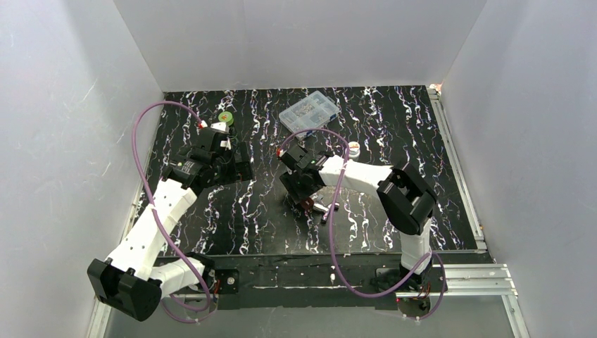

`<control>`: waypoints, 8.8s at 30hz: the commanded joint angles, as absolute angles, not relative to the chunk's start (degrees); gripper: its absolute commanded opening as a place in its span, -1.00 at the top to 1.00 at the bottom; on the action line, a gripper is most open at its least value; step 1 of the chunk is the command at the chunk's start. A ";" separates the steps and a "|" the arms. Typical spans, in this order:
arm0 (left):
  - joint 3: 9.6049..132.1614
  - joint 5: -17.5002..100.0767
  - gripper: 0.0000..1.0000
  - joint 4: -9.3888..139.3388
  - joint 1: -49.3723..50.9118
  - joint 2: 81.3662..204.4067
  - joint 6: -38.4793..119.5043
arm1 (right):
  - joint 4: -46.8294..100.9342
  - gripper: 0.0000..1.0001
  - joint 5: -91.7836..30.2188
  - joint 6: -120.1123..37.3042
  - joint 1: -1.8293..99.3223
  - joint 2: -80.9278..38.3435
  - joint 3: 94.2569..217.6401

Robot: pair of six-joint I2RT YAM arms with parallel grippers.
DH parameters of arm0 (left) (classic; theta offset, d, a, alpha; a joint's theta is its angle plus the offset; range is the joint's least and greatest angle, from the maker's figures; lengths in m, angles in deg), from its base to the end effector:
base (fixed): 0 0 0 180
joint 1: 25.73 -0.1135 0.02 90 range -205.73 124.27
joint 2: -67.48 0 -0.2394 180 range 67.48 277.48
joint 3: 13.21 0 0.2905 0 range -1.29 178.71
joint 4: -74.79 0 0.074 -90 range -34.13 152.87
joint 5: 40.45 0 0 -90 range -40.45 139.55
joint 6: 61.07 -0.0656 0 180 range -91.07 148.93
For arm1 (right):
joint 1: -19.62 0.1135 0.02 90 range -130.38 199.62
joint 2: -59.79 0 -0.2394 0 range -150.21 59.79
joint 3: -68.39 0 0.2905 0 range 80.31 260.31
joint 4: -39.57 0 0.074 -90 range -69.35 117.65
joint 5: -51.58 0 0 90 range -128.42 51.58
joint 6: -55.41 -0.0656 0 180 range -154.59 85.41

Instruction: Sort the pills into containers

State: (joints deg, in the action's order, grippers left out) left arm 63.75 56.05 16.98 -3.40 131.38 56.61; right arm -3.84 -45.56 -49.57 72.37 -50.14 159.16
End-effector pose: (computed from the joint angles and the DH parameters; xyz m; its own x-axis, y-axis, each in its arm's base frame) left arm 0.2771 -0.1058 0.2961 -0.7175 -0.2043 -0.6659 -0.0341 0.9652 -0.2593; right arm 0.2729 0.3454 0.1198 -0.7142 -0.5155 -0.4735 -0.5906 0.8068 0.0125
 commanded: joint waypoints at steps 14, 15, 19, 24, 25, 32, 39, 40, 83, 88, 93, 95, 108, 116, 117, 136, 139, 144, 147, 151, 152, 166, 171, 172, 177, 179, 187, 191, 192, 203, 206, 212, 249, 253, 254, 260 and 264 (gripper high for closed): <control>63.16 52.39 -0.97 16.34 -4.10 131.29 56.48 | -2.93 0.11 -45.11 -50.41 72.46 -51.44 161.59; 63.02 52.06 -0.97 16.43 -4.14 131.29 56.59 | -2.98 0.16 -44.77 -50.61 72.38 -51.40 161.55; 61.89 50.47 -0.97 17.29 -4.35 131.16 57.03 | -3.43 0.31 -42.50 -52.10 71.44 -50.11 162.06; 59.86 46.67 -0.97 19.38 -4.78 131.04 58.08 | -4.29 0.38 -36.74 -54.55 68.86 -48.04 163.46; 59.50 46.22 -0.97 19.64 -4.83 131.03 58.37 | -4.52 0.40 -35.02 -55.12 68.27 -47.49 163.69; 57.50 40.09 -0.89 23.77 -6.36 129.44 59.46 | -5.79 0.41 -25.94 -57.99 64.63 -41.57 164.80; 55.75 26.21 -0.69 33.53 -8.30 126.56 62.52 | -7.01 0.41 -16.33 -60.48 60.65 -33.62 167.55; 55.43 24.14 -0.68 35.63 -8.59 126.55 63.50 | -7.45 0.41 -15.59 -60.56 60.59 -32.81 168.04; 56.05 19.16 -0.16 57.12 -2.19 139.91 87.58 | -11.67 0.42 -28.76 -61.00 65.79 -29.52 171.61; 55.84 17.97 -0.07 59.73 -1.76 141.16 90.10 | -11.33 0.42 -29.13 -61.15 65.92 -29.62 171.55; 55.61 17.57 0.15 60.87 -1.41 141.57 91.54 | -11.13 0.42 -29.27 -61.15 66.02 -29.69 171.48; 55.51 17.46 0.26 61.24 -1.40 141.78 91.73 | -11.12 0.42 -29.43 -61.09 66.11 -29.72 171.32; 54.13 16.55 1.00 62.15 -1.28 140.12 87.11 | -9.94 0.42 -27.14 -61.20 65.47 -28.83 169.03; 51.38 12.18 1.00 67.60 -1.52 138.65 85.50 | 0.10 0.39 -10.16 -65.85 59.06 -24.49 161.37; 51.24 11.82 1.00 68.01 -1.60 138.57 85.74 | 0.45 0.35 -9.61 -66.18 58.62 -24.09 160.92; 50.30 9.02 1.00 67.30 -2.72 138.09 86.84 | -5.89 -0.53 -24.02 -65.43 58.55 -20.30 158.72; 50.05 9.70 1.00 66.41 -2.76 138.76 86.62 | -7.16 -0.63 -29.96 -64.32 61.82 -19.79 160.35; 50.38 10.53 1.00 64.46 -2.82 139.71 86.73 | -8.08 -0.82 -35.35 -64.91 64.11 -18.03 161.86; 51.22 10.99 1.00 62.45 -2.88 139.97 86.10 | -12.04 -0.86 -41.96 -63.17 67.83 -20.97 166.02; 51.93 11.11 1.00 60.81 -2.86 140.06 85.84 | -15.43 -0.87 -46.48 -61.87 71.13 -25.61 170.30; 52.01 11.07 1.00 60.58 -2.86 140.02 85.80 | -16.38 -0.87 -47.47 -61.65 71.70 -26.74 171.25; 52.57 10.72 1.00 60.48 -2.83 140.16 86.12 | -19.30 -0.78 -53.44 -59.87 74.35 -30.71 173.27; 52.50 10.48 1.00 60.18 -2.94 140.10 85.46 | -20.60 -0.74 -56.51 -59.88 73.80 -29.47 173.20; 52.57 10.48 1.00 59.98 -2.94 140.08 85.25 | -20.64 -0.73 -56.45 -60.01 73.42 -29.00 172.87; 52.44 10.31 1.00 59.01 -3.16 139.51 84.10 | -19.79 -0.65 -54.91 -60.38 71.83 -26.42 171.02; 52.18 10.19 1.00 59.02 -3.18 139.40 83.89 | -19.52 -0.58 -54.20 -60.50 71.53 -25.75 170.73; 51.55 9.72 1.00 59.98 -3.31 139.03 83.95 | -17.97 -0.01 -49.30 -60.87 69.61 -23.96 169.28; 50.62 8.98 1.00 62.50 -3.40 138.68 85.62 | -16.31 0.18 -46.30 -61.21 68.38 -23.24 166.95; 50.41 8.66 1.00 64.46 -3.57 138.59 86.07 | -16.08 0.21 -45.98 -61.37 68.11 -23.04 166.04; 49.46 7.99 1.00 66.73 -3.63 138.95 86.65 | -14.28 0.14 -43.08 -62.37 67.05 -22.41 163.61; 49.20 8.86 1.00 64.79 -3.64 139.22 84.74 | -14.24 0.05 -42.10 -62.51 65.89 -21.62 163.71; 45.61 7.02 1.00 71.13 -3.92 140.16 87.04 | -6.21 -0.18 -26.51 -64.44 59.28 -17.43 157.24; 43.19 0.02 1.00 89.25 -4.53 142.15 98.02 | 13.88 0.19 0.85 -74.18 48.55 -14.52 143.96; 43.27 -0.19 1.00 88.93 -4.60 142.36 97.74 | 14.00 0.34 0.34 -74.35 48.10 -14.60 143.88; 43.31 -0.32 1.00 88.59 -4.51 142.41 97.49 | 14.15 0.41 0.64 -74.52 48.05 -14.85 144.00; 43.03 -0.37 1.00 88.02 -4.57 142.44 97.11 | 14.20 0.87 1.41 -74.70 48.05 -16.03 144.39; 43.79 0.29 0.69 84.68 -4.50 142.42 94.99 | 14.13 0.97 1.26 -74.59 48.01 -16.45 144.32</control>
State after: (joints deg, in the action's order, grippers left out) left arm 43.01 1.48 87.56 -4.26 142.68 97.36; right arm 12.88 0.41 -75.01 48.18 -15.87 143.99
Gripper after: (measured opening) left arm 0.243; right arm 0.055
